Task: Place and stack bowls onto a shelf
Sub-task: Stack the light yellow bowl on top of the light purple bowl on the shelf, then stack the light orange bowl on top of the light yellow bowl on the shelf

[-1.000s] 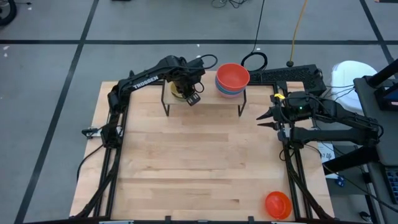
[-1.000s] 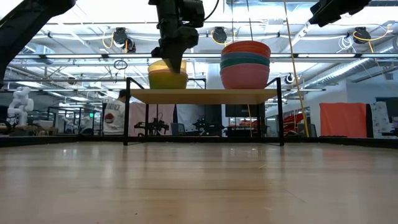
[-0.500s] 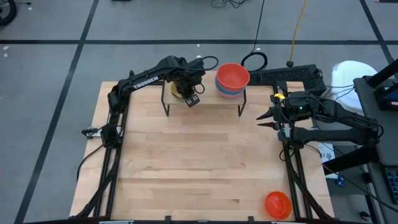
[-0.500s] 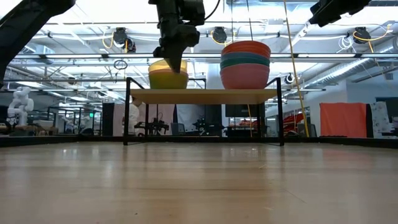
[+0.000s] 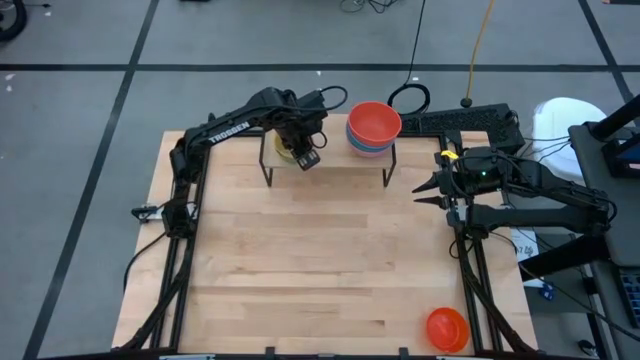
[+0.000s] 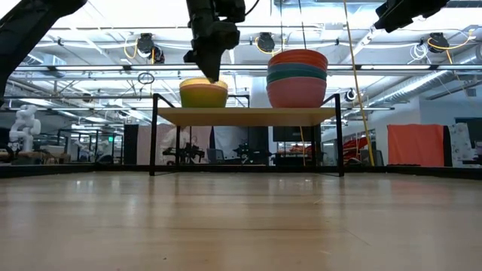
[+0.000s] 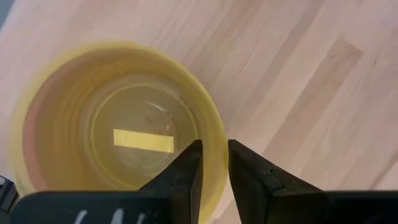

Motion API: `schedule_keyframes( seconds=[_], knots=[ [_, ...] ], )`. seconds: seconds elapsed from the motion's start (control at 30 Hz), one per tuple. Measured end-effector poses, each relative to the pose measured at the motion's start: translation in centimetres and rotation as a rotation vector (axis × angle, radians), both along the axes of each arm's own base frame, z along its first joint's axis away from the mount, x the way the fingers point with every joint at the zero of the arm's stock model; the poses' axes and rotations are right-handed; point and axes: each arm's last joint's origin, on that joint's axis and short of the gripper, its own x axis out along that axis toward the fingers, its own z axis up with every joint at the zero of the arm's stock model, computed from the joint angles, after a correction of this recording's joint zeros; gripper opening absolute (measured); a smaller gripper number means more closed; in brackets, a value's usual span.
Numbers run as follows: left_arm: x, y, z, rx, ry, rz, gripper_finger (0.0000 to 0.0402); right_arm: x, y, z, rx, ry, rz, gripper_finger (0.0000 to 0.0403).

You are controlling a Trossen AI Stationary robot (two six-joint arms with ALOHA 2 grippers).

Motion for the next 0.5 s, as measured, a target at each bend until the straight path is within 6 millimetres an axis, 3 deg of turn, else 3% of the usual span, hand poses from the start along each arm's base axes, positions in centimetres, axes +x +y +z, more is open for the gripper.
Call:
schedule_keyframes(
  seconds=[0.3, 0.5],
  knots=[
    [-0.5, -0.5, 3.2, 0.033, -0.095, 0.018, 0.0081, 0.0, 0.0, 0.0, 0.001, 0.002, 0.000, 0.0098],
    [-1.3, -3.0, 5.7, 0.024, -0.173, -0.025, 0.0081, -1.0, 0.2, -0.5, 0.079, 0.110, -0.038, 0.0098]
  ],
)
